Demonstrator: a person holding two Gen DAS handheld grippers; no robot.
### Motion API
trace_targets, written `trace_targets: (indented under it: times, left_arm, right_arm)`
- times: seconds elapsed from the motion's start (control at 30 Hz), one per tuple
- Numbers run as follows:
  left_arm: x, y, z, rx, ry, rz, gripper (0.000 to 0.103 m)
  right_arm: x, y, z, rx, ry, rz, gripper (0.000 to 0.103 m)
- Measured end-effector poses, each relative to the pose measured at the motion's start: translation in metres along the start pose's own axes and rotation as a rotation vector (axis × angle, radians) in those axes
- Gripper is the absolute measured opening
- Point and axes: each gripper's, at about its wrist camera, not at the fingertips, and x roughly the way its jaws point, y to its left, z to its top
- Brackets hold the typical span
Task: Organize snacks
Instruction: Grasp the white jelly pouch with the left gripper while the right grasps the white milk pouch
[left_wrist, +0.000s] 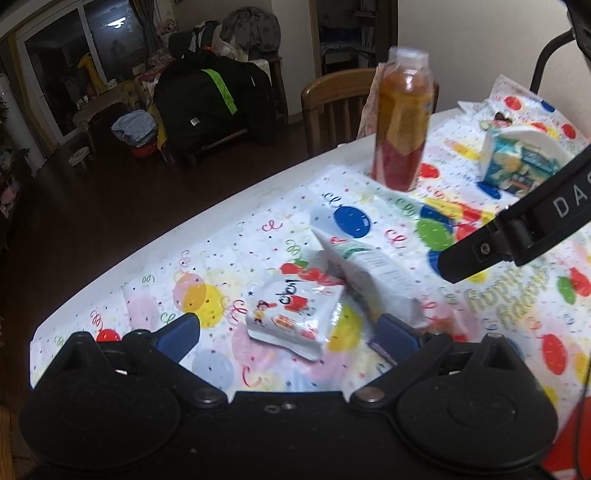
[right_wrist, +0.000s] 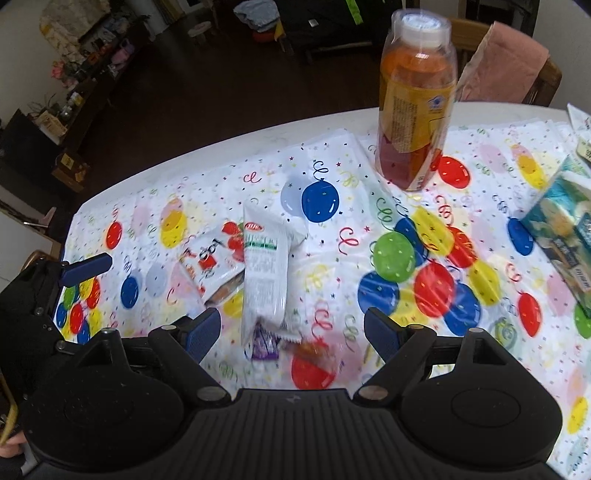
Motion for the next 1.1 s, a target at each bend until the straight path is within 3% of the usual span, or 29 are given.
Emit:
trace_targets:
  times: [0.27, 0.47, 0.57, 0.67, 0.93, 1.1]
  left_arm:
    - [0.044, 0.005, 0.003, 0.030, 0.045, -0.055, 0.098]
    - [0.066, 0.005, 0.009, 0.065, 0.063, -0.082, 0.094]
    - [0.073, 0.004, 0.010, 0.085, 0.076, -0.093, 0.088]
    - [0.078, 0.004, 0.010, 0.088, 0.083, -0.106, 0.082]
    - [0.083, 0.005, 0.010, 0.072, 0.080, -0.109, 0.072]
    - [0.082, 0.004, 0.010, 0.055, 0.087, -0.112, 0.069]
  right_arm:
    - [0.042, 0.005, 0.020, 0.030, 0.029, 0.008, 0.085]
    - [0.065, 0.011, 0.028, 0.054, 0.045, 0.025, 0.077]
    - [0.075, 0.014, 0.029, 0.050, 0.060, 0.026, 0.066]
    - [0.082, 0.016, 0.029, 0.057, 0.066, 0.026, 0.065]
    - [0.089, 0.015, 0.026, 0.081, 0.071, 0.028, 0.037]
    - [0.084, 0.015, 0.025, 0.070, 0.053, 0.008, 0.032]
